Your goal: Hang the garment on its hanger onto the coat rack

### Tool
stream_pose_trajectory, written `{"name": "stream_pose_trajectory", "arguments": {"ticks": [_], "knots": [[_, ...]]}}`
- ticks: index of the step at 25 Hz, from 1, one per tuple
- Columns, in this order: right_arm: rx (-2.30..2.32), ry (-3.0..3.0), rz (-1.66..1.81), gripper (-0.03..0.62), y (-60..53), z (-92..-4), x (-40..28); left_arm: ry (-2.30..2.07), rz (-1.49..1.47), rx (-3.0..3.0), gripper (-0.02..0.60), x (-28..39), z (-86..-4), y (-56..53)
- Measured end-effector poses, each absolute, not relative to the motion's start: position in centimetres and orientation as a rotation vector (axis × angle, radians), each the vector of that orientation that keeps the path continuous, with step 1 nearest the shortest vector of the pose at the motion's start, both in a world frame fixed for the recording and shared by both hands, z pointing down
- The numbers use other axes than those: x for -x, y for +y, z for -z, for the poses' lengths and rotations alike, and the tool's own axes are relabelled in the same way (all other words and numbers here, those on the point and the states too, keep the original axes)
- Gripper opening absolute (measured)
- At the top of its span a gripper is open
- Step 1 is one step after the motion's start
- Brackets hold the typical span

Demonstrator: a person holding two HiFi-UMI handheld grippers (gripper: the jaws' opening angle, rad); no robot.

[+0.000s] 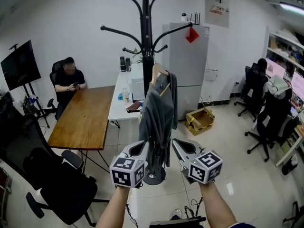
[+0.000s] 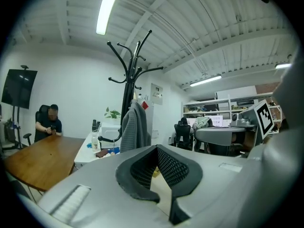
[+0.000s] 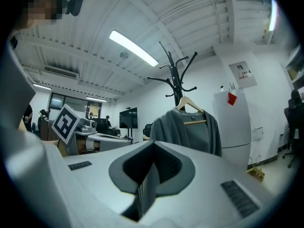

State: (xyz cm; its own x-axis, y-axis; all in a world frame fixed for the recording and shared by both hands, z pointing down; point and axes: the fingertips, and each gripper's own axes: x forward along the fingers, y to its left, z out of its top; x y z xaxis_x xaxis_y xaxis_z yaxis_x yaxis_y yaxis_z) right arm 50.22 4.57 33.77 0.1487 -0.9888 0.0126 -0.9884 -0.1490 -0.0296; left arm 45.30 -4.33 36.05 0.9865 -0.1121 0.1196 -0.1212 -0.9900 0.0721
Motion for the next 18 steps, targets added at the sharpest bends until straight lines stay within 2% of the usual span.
{"name": "stream_pose_trajectory", "arguments": {"ticks": [18], "knots": [[2.366, 2.075, 0.042, 0.003, 5.5, -33.6, -49.0, -0.172, -0.175, -3.067, 0.005, -44.4, -35.6, -2.9]]}}
